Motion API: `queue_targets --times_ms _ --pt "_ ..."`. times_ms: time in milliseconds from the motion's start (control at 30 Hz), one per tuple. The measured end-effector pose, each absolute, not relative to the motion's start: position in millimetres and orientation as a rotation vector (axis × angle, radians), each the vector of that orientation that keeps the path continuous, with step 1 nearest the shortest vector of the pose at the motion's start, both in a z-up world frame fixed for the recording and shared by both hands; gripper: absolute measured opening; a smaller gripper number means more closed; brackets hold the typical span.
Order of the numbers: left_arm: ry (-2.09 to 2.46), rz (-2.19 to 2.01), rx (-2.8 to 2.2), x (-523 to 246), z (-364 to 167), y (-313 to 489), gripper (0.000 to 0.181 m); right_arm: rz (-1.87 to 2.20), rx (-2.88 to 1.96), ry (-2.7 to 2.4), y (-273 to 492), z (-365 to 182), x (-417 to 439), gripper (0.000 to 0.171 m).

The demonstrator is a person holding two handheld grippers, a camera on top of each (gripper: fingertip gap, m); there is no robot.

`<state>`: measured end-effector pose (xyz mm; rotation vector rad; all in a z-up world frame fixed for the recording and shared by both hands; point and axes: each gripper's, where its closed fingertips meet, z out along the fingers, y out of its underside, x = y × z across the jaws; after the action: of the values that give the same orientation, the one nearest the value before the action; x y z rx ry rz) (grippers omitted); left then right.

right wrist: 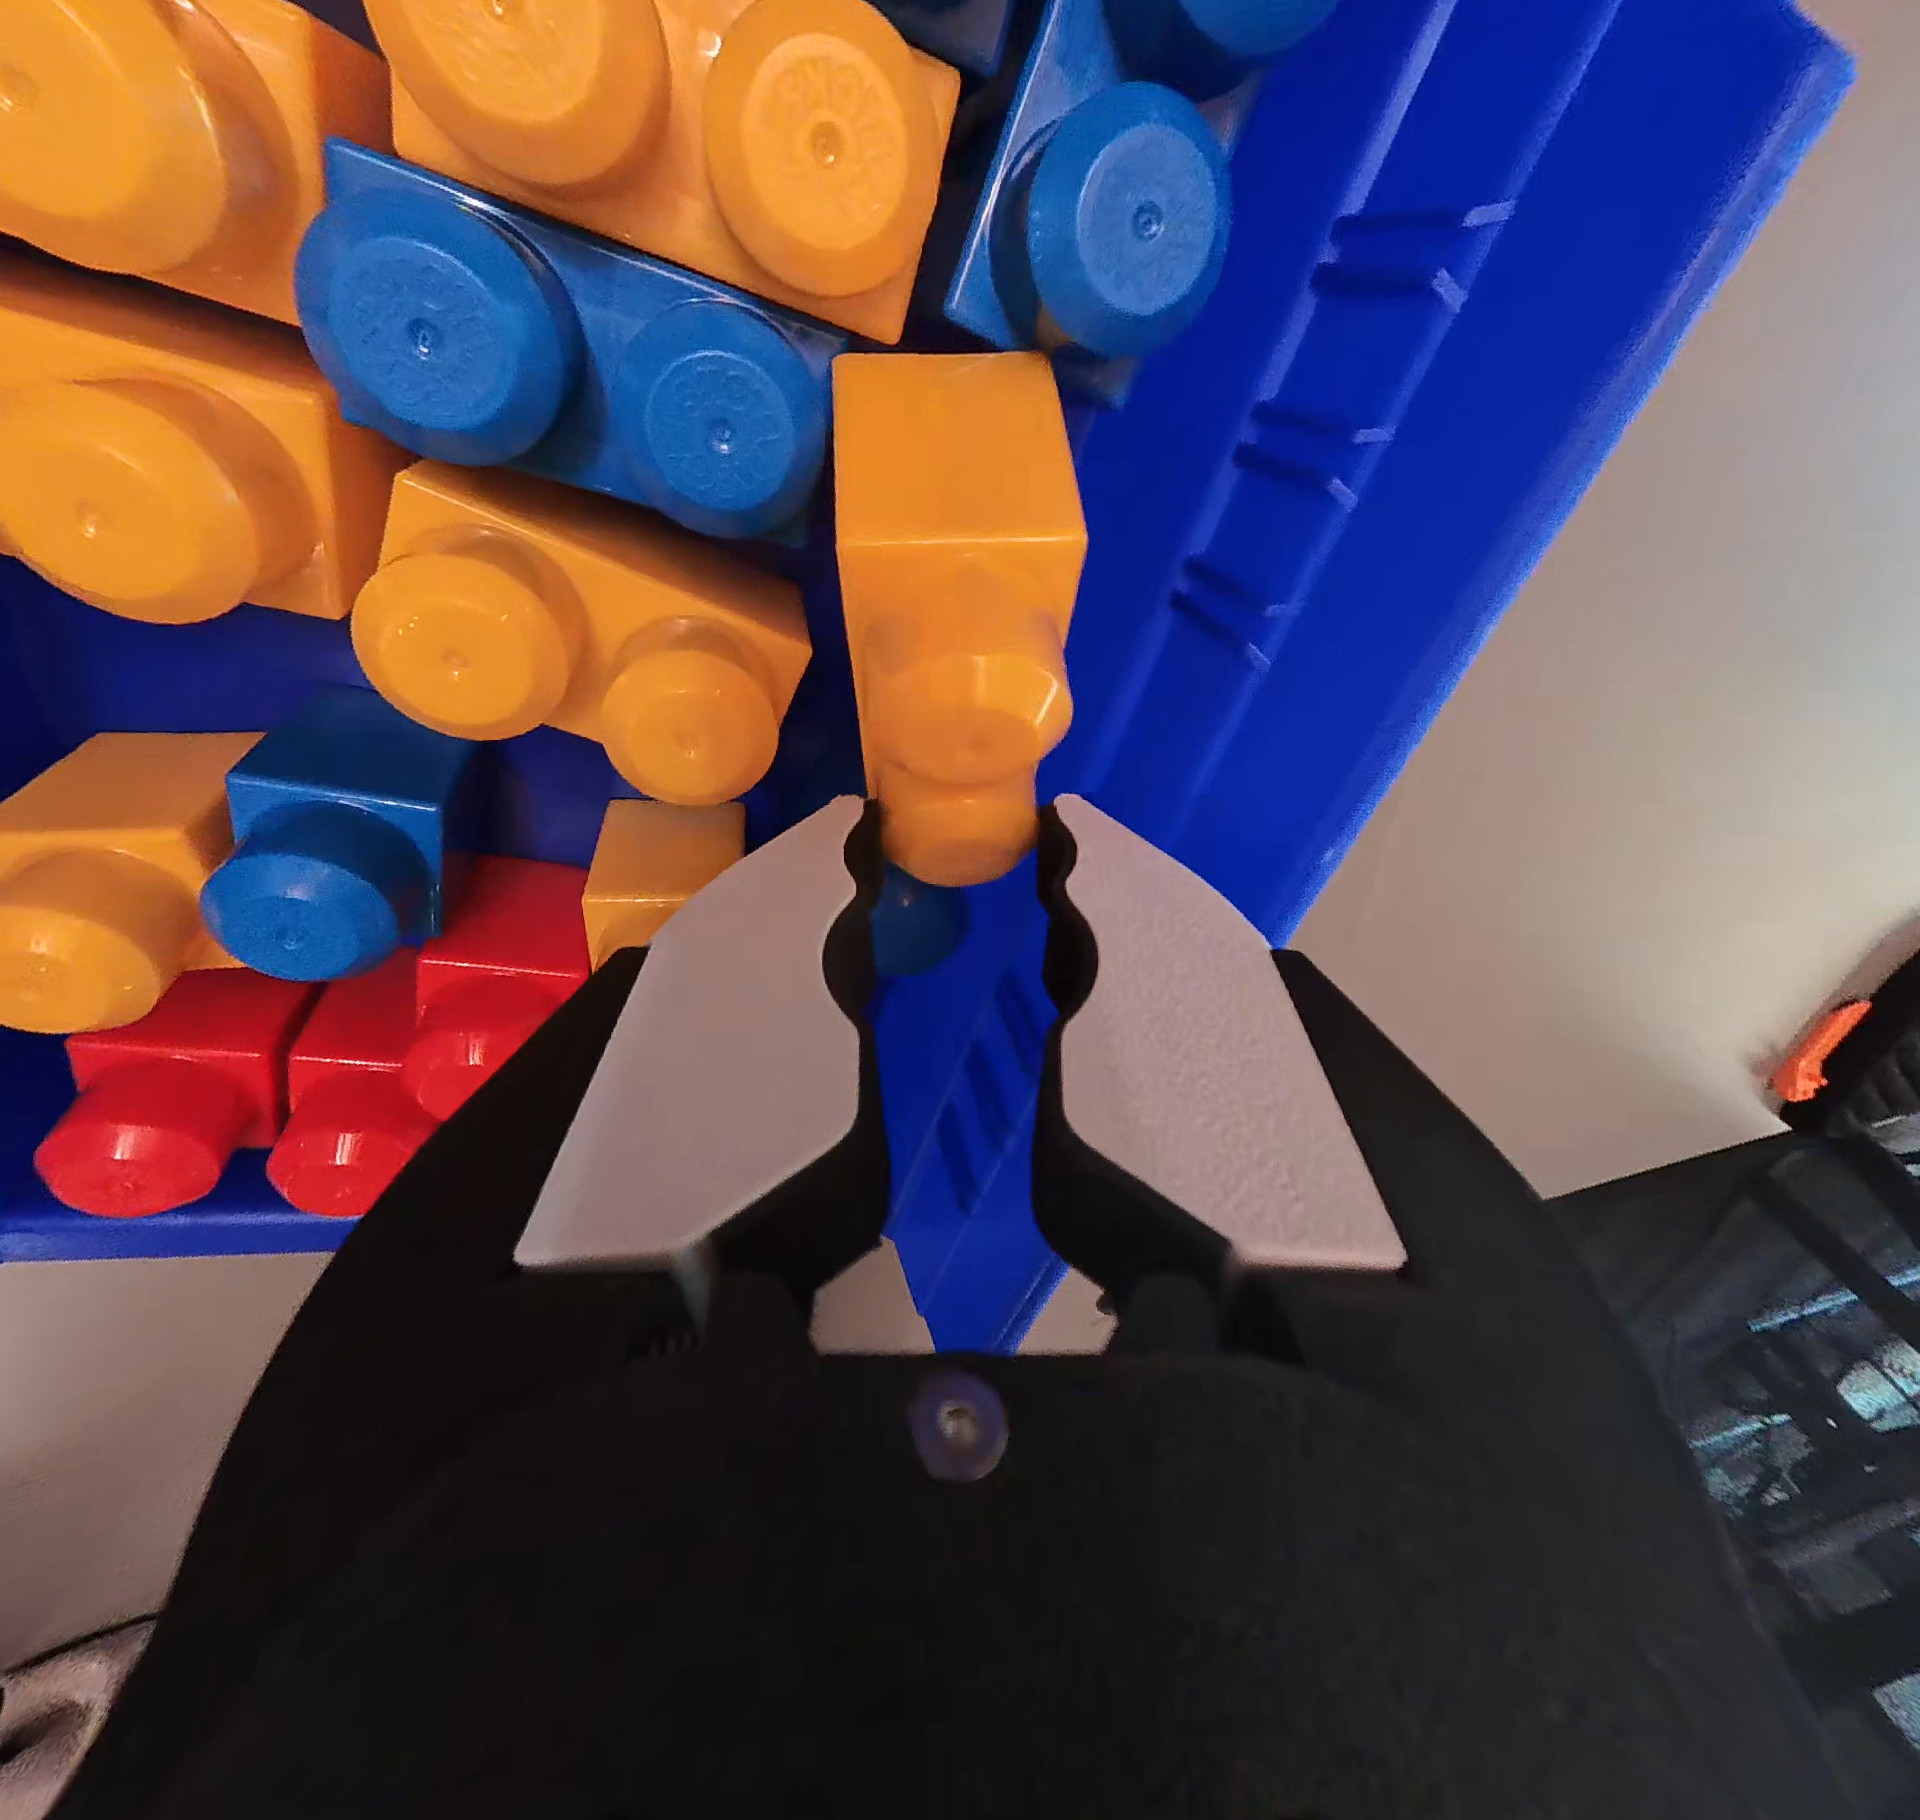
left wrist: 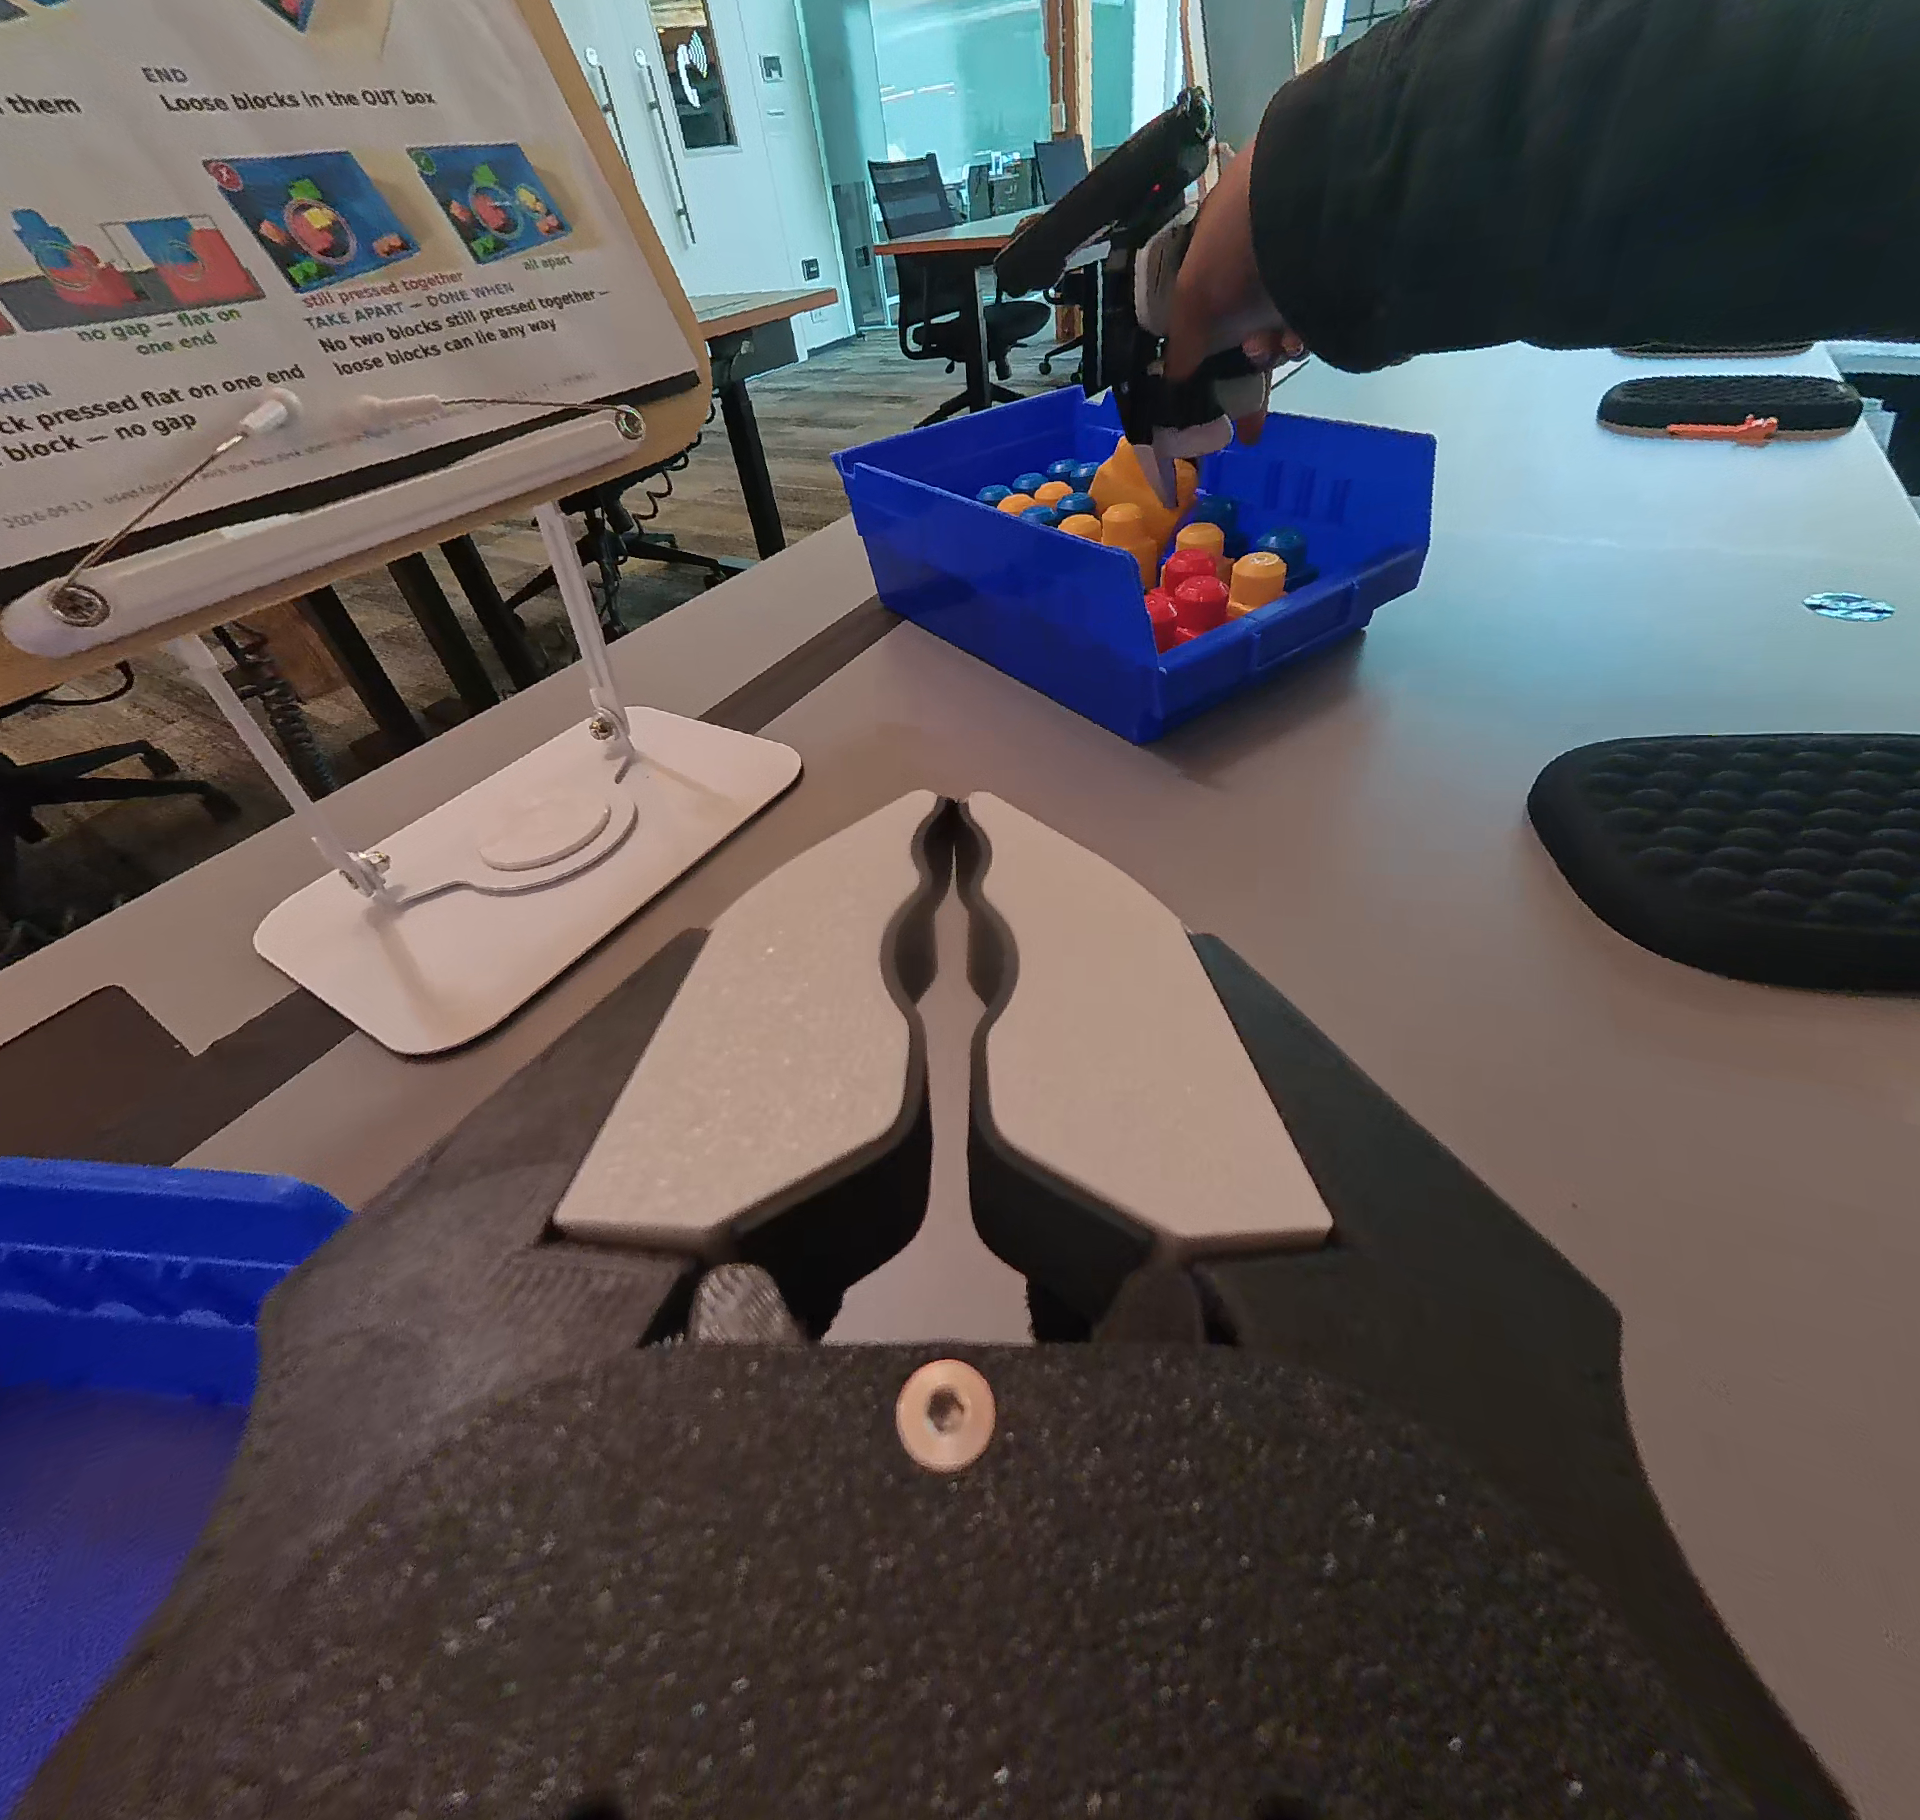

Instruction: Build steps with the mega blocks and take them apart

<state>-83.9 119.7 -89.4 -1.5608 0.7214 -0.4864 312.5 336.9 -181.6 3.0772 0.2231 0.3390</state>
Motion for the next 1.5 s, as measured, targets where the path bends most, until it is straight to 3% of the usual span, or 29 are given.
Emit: queue_targets --times_ms 1200,1500 --pt "0.771 -0.478 -1.572 -79 -95 117 0.000 0.447 3.026 0.326 341 -188 312 0.029" --pt "0.763 -0.494 -1.581 -79 -94 116 0.000 0.378 3.274 0.612 376 -144 293 0.045"
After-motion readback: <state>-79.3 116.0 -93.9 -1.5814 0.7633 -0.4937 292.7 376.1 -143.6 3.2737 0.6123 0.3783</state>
